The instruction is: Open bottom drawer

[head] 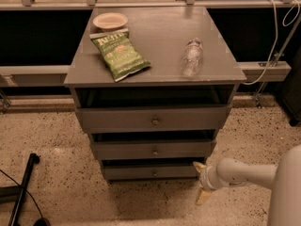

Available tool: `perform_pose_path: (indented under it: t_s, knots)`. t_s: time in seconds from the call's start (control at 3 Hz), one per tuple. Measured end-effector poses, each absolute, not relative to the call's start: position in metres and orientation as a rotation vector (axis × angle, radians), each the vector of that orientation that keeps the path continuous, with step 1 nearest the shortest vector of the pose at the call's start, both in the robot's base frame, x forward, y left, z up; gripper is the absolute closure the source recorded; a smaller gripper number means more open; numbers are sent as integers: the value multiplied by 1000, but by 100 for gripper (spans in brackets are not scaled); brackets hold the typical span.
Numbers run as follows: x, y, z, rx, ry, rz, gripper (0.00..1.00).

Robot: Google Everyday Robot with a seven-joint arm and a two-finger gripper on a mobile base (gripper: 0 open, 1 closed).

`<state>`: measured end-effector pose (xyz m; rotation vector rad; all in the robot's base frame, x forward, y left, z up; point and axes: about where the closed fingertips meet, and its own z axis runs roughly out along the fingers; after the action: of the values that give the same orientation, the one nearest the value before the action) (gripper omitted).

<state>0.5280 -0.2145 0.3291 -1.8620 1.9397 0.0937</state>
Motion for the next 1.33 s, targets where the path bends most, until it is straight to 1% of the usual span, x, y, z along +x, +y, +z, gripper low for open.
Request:
perform_pose_path:
  t_s: [0.33,1.0,1.33]
  knots:
    - [521,-203,324,-1918,1870,180,0]
    - [501,-164,283,-1717,1636,541,0]
    - [506,-153,263,-1778,1469,540,0]
